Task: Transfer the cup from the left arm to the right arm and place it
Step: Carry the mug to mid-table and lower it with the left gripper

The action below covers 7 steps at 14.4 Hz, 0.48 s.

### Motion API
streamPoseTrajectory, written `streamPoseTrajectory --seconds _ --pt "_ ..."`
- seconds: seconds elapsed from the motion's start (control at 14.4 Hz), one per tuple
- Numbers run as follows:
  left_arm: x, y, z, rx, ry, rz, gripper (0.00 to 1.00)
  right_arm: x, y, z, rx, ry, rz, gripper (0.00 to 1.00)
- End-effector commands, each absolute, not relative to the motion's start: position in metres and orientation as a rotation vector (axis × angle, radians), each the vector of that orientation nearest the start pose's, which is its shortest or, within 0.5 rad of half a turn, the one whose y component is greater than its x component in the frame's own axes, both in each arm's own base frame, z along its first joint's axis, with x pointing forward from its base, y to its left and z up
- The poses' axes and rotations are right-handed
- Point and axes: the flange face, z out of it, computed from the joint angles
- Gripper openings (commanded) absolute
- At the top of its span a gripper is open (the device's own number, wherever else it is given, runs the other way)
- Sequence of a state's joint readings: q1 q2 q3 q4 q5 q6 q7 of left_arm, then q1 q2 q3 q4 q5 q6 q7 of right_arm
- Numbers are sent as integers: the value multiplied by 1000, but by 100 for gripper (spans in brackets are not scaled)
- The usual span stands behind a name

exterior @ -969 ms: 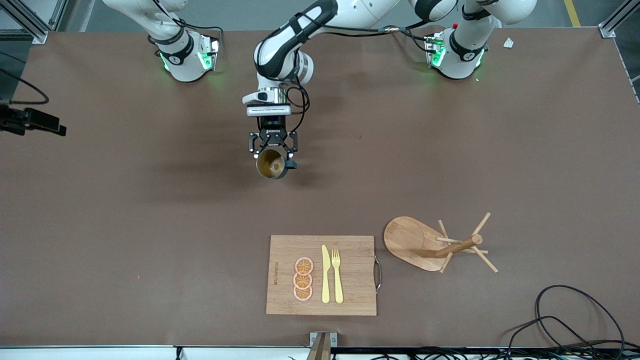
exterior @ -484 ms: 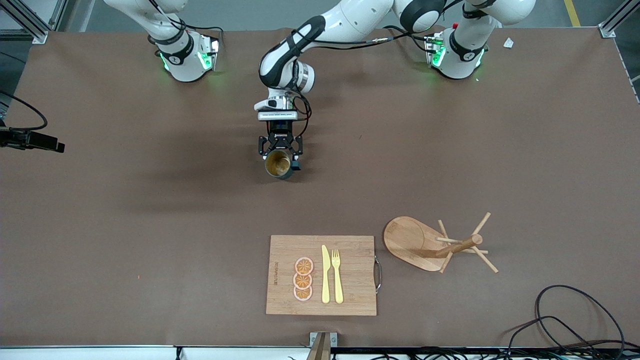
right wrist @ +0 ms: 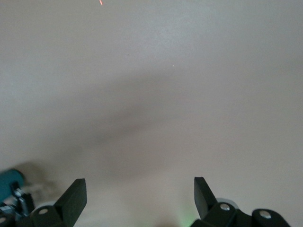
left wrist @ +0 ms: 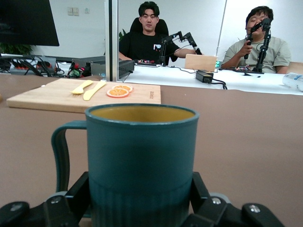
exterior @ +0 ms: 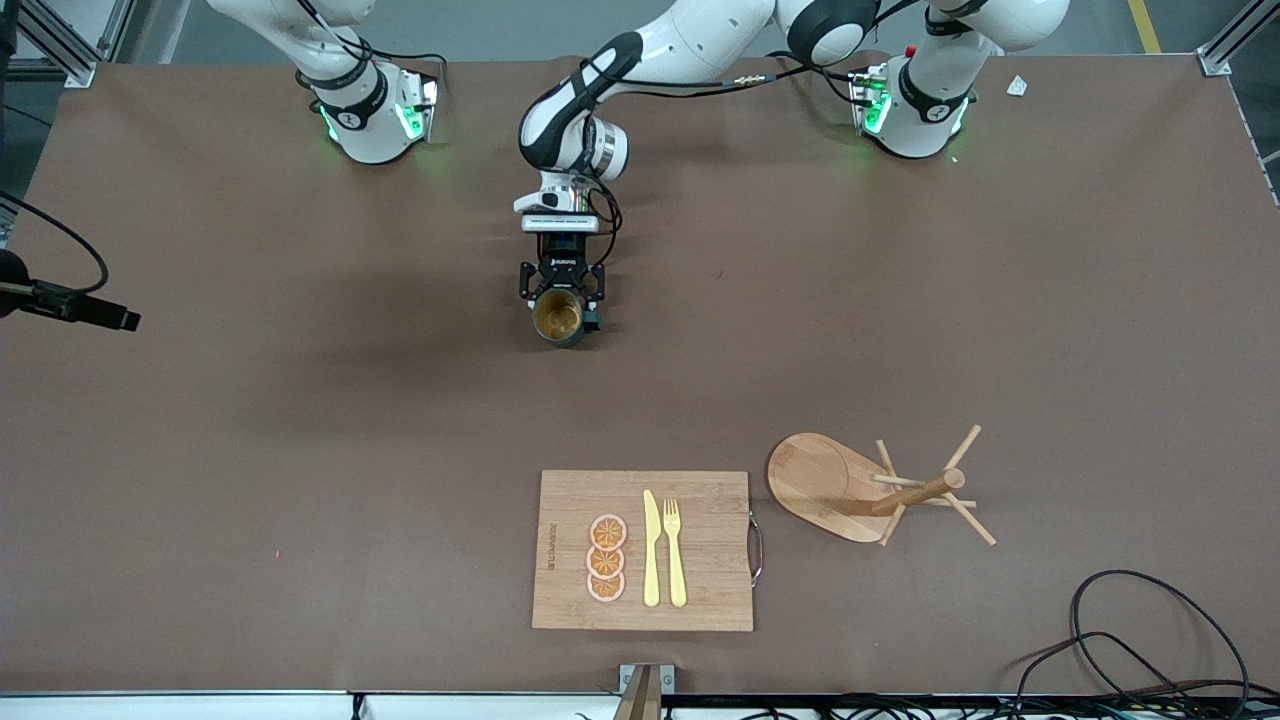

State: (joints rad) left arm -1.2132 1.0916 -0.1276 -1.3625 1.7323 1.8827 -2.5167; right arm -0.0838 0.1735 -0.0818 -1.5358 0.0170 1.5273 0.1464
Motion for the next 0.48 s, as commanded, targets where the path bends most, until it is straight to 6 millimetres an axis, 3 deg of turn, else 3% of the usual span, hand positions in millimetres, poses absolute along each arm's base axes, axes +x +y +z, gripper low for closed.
streamPoseTrajectory --seconds 0.0,0.21,0.28,0.42 --pt "241 -676 78 -2565 -136 -2002 37 592 -68 535 -3075 606 281 100" --pt "237 -674 74 -2582 -182 -1948 50 596 -59 522 -3043 648 292 100" --pt "236 -674 76 -2584 -187 -1939 100 596 -58 516 -3029 686 291 100" --pt "234 -675 80 -2599 -238 -1890 100 596 -53 510 -3022 733 290 100"
